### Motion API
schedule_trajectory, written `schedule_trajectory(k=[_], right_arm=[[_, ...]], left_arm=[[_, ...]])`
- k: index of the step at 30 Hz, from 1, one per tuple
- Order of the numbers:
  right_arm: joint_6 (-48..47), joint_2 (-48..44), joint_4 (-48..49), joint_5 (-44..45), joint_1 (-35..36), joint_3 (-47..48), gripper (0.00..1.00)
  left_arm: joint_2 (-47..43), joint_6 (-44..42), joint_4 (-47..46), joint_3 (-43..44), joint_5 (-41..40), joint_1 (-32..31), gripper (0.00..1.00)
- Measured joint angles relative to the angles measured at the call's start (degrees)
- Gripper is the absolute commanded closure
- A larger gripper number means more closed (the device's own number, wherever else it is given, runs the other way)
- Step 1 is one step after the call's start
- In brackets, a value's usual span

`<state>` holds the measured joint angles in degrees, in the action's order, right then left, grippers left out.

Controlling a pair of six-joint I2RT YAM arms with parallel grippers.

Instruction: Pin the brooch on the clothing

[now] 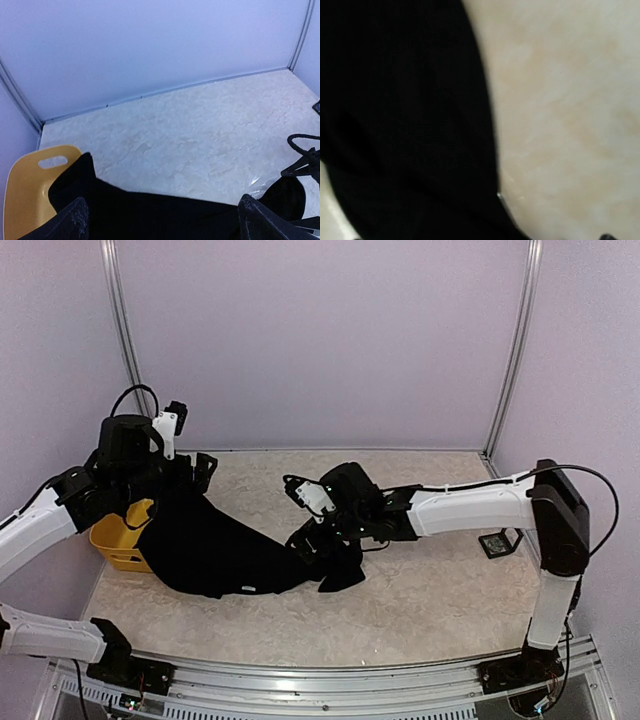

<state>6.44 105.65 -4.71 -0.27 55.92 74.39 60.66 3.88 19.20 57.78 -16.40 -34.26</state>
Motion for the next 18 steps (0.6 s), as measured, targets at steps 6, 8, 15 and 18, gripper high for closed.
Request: schedule_trajectory(k=[6, 8, 15, 18], right_arm=[[-5.4, 22.4, -14.0, 5.4, 4.5, 18.9, 0.19], [-6.0, 23.9, -15.3, 5.1, 5.2, 21.0, 0.43], [-8.9, 24.0, -21.1, 1.1, 6.2, 23.0, 1.00], [-10.6, 24.3, -27.0, -4.0, 6.2, 28.5, 1.00]], left_arm=[[-4.2, 7.6, 8.5, -10.9, -0.6, -0.5, 0.01], [-7.6, 9.4, 10.3, -12.4, -0.4, -1.6, 0.01], [-14.2, 12.6, 9.4, -12.5, -0.1, -1.1, 0.01], [-13.7, 12.6, 9.6, -12.4, -0.6, -1.0, 0.01]])
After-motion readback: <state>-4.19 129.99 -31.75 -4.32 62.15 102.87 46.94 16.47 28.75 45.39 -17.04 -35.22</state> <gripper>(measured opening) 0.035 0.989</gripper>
